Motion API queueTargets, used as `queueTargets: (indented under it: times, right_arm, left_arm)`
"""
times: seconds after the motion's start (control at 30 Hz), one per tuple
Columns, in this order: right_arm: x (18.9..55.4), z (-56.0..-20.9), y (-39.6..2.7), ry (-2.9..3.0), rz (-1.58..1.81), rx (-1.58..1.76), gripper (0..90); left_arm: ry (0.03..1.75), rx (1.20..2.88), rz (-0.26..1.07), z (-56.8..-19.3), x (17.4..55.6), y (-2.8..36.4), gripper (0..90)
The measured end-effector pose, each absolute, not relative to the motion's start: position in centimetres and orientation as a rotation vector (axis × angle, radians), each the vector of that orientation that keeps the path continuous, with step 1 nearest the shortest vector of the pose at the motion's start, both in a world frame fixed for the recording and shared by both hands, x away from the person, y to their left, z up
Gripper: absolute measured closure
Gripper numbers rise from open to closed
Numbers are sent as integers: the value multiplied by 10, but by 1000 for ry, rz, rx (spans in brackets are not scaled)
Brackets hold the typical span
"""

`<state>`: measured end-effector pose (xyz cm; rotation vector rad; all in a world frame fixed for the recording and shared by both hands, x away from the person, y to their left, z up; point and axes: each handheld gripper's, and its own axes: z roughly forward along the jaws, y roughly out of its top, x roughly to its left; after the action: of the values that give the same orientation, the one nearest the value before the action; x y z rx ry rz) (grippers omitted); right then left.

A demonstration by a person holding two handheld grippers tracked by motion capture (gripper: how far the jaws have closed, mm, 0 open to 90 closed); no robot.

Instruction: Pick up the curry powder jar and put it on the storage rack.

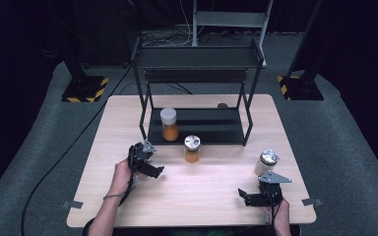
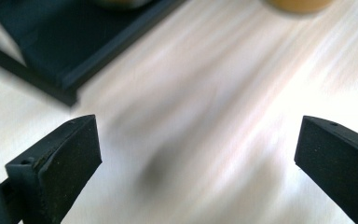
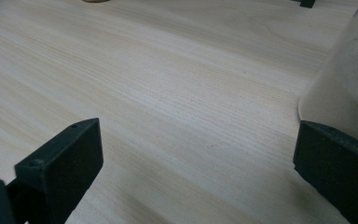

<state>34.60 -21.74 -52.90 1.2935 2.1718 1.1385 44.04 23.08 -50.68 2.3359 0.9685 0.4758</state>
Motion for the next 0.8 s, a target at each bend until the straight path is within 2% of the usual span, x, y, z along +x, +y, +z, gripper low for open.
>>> queueTargets:
  times: [0.1,0.23,0.4,0.6,0.8]
  right_arm:
    - [346,-529,-217,2173,1137,1296,6]
    - [347,-529,-217,2183,1130,1291,6]
    - [347,-529,-216,2185,1120,1297,6]
    - [348,-530,-216,2187,1114,1302,6]
    - [348,-530,-215,2187,1102,1309,6]
  left_arm:
    - [1003,2357,501,-515,428,239,1]
    - [1048,2300,497,-519,416,252,1]
    - [1130,2200,432,-525,407,271,1]
    - [1189,2096,502,-531,387,284,1]
    - [1224,2076,515,-532,379,292,1]
